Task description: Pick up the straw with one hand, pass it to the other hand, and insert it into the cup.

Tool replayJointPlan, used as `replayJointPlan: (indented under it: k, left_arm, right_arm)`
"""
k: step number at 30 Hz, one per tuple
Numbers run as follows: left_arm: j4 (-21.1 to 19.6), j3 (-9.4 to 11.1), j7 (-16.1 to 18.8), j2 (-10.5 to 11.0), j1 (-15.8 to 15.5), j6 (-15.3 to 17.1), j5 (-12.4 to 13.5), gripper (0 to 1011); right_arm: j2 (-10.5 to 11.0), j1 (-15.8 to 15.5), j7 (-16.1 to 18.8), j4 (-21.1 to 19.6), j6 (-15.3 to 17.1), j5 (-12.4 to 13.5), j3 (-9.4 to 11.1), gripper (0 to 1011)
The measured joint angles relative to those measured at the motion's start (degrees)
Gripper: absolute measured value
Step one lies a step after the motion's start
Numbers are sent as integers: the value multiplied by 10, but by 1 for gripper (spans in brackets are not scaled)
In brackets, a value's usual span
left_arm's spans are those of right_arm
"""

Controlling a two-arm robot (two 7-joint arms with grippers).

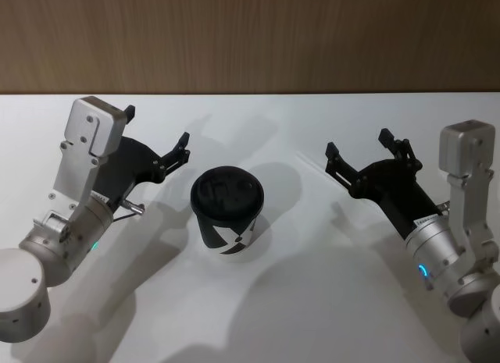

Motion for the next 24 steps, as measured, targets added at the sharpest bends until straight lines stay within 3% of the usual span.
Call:
replayJointPlan:
  k: [8,24]
  left_arm:
    - [0,0,0,0,0,0,0,1003]
    - [0,0,0,0,0,0,0,1003]
  right_arm:
    - [14,5,14,3,-5,-5,7,1001]
    - [77,21,90,23,-13,-10,26,1001]
